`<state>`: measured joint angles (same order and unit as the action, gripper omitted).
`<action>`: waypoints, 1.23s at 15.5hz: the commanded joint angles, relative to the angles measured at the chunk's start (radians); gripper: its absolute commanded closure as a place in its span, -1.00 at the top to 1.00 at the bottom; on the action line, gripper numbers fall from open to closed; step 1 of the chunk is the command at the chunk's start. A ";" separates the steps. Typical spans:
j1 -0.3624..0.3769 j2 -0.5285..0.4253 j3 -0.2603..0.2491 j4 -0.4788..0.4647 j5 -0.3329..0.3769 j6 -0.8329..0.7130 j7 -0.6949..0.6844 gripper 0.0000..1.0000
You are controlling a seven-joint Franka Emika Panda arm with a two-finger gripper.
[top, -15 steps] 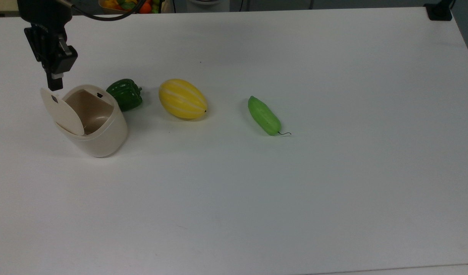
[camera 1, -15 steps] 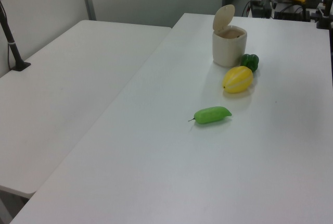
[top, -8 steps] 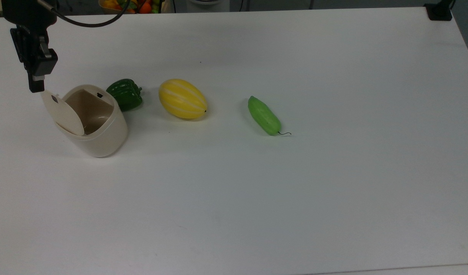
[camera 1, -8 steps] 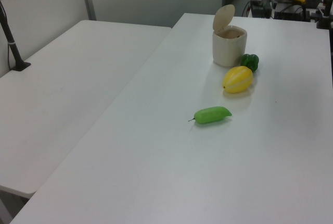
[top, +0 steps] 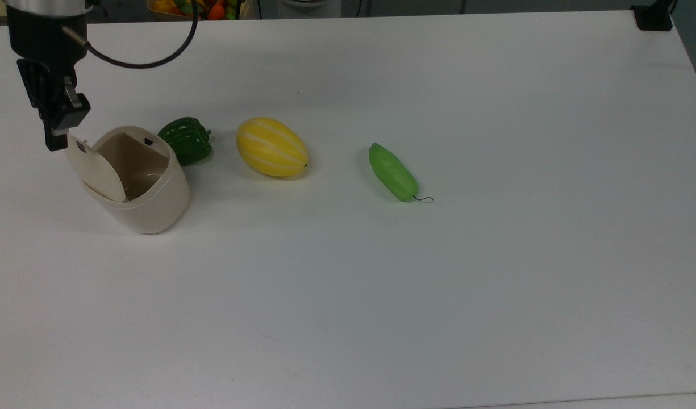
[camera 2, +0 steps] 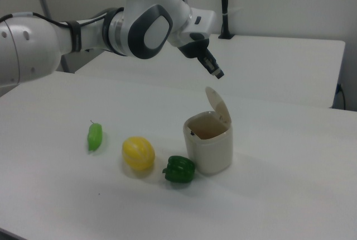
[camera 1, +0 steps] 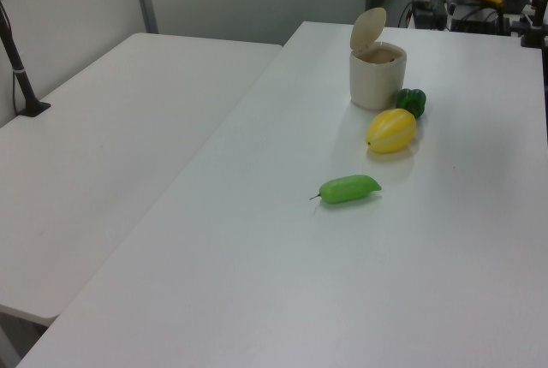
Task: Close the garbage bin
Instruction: 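Move the gripper over the open lid of the cream bin, then lower the gripper against the raised lid, pushing it toward the bin opening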
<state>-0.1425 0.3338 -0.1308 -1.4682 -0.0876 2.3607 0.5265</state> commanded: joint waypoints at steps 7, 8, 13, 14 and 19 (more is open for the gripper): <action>-0.014 0.013 0.003 -0.020 0.003 -0.049 -0.076 -1.00; -0.012 0.013 0.008 -0.020 0.003 -0.076 -0.083 -1.00; -0.009 0.013 0.011 -0.020 0.046 -0.170 -0.140 -1.00; -0.008 0.013 0.013 -0.020 0.060 -0.193 -0.158 -1.00; 0.003 0.014 0.014 -0.041 0.063 -0.248 -0.178 -1.00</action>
<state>-0.1514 0.3595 -0.1159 -1.4794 -0.0451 2.1386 0.3789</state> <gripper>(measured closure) 0.991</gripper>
